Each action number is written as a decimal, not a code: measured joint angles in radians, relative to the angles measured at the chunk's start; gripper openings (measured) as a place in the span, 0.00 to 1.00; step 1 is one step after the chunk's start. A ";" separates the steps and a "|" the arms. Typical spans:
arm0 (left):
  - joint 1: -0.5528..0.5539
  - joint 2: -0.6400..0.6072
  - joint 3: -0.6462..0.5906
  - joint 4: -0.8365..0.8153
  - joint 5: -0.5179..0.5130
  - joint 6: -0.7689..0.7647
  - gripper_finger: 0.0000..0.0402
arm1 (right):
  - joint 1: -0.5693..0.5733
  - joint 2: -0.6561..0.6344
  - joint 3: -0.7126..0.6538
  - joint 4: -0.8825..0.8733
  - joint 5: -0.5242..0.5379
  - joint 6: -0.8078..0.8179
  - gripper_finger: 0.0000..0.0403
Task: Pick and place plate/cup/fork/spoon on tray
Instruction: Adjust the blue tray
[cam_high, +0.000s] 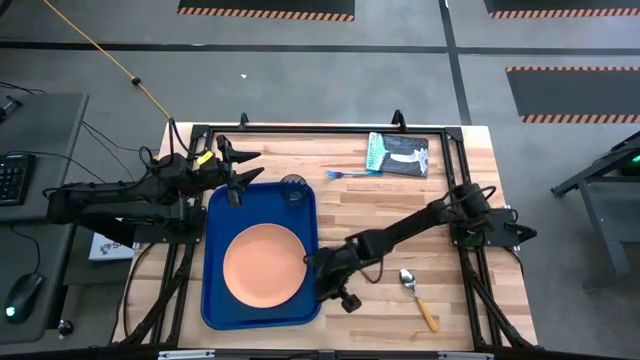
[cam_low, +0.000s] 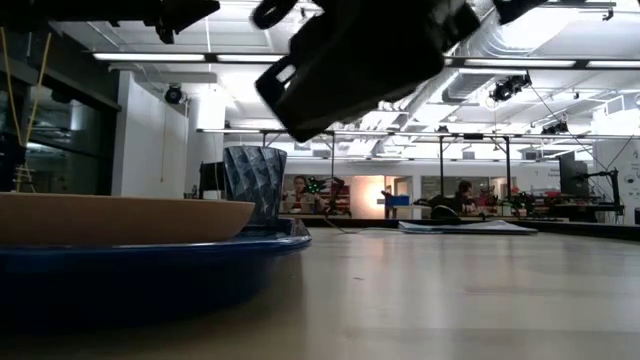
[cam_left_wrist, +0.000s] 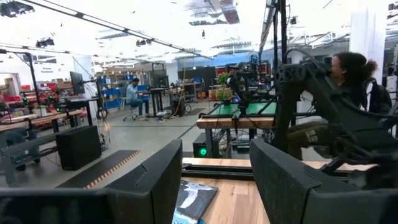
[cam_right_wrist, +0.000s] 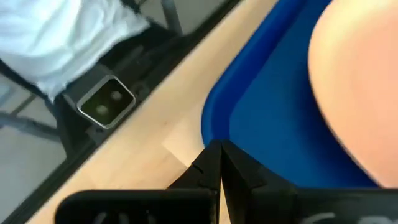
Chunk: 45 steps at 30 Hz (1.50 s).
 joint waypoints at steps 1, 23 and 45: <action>0.000 0.000 0.000 -0.003 0.000 0.000 0.45 | 0.000 0.019 0.038 -0.052 0.000 -0.016 0.00; 0.172 0.276 0.174 -0.991 -0.368 -0.357 0.03 | -0.090 -0.009 0.054 -0.530 0.269 -0.015 0.00; 0.333 0.679 0.174 -1.092 0.010 -0.370 0.00 | -0.090 -0.009 0.051 -0.518 0.269 -0.016 0.00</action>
